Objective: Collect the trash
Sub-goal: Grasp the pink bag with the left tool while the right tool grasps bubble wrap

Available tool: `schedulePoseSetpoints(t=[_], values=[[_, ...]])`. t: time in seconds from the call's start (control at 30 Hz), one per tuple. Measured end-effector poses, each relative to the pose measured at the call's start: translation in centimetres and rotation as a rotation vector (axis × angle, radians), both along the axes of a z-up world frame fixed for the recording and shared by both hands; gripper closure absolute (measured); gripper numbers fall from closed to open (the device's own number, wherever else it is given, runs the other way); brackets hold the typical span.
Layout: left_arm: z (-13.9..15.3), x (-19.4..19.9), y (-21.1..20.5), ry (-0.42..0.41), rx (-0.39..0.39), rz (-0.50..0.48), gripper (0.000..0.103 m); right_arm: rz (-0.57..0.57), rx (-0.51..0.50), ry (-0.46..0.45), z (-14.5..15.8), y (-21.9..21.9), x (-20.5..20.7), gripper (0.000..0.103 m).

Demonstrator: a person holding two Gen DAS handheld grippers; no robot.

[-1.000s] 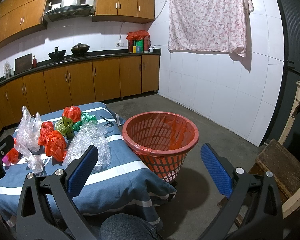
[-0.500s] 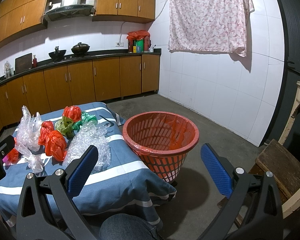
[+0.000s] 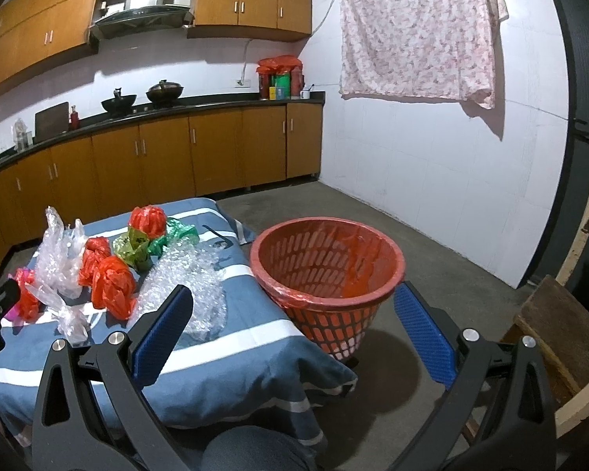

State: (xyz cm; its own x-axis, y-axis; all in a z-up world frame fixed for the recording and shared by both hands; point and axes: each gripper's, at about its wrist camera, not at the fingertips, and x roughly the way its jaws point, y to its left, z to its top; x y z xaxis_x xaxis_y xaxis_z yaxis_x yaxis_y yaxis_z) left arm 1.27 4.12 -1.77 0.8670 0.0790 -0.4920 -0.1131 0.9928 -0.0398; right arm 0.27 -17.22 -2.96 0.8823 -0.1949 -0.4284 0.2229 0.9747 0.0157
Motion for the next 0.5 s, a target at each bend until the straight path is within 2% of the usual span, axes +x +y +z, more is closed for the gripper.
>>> schedulePoseSetpoints(t=[0.27,0.43,0.5], values=[[-1.9,1.8,8.2,0.038,0.029,0.226,0.004,0.074,0.043,0.063,-1.6,1.7,4.1,0.002],[-3.3,3.5,13.9,0.091,-0.009,0.319,0.004,0.119,0.036,0.11,-2.9,3.1,7.2,0.002],[-3.6,4.2,15.5,0.103,-0.015,0.345,0.004,0.126,0.034,0.125,-3.4,3.5,8.5,0.007]])
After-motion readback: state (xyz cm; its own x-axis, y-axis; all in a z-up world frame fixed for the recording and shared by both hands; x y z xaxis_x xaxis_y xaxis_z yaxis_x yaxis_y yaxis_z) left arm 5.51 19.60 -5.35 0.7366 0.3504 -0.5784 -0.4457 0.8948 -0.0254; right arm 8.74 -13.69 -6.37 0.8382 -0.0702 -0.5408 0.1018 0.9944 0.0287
